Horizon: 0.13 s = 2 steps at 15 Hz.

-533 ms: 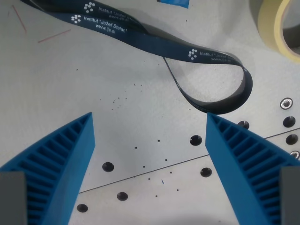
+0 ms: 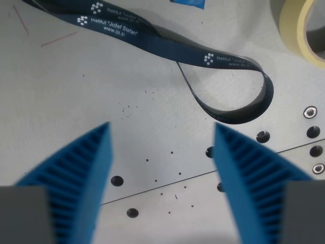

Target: Close gripper

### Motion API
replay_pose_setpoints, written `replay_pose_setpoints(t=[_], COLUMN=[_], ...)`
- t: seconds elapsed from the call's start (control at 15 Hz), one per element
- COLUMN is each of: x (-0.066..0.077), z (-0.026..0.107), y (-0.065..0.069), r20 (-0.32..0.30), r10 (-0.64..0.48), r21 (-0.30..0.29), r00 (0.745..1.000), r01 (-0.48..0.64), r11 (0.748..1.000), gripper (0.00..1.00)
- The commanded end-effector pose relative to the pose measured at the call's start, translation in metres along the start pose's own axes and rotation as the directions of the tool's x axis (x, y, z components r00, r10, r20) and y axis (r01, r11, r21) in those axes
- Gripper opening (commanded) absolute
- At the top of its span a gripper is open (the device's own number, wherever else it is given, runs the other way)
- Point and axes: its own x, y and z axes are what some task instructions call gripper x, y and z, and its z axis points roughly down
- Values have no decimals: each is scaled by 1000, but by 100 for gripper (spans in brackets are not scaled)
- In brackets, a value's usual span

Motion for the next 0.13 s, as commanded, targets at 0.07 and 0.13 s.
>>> replay_pose_setpoints(t=[0.07,0.13], x=[0,0], z=[-1,-1], y=[0,0], r20=[-3,-3], r10=[1,1], r21=[1,1], r00=[1000,1000], r01=[-1,-1], r11=[1000,1000], gripper=[0,0])
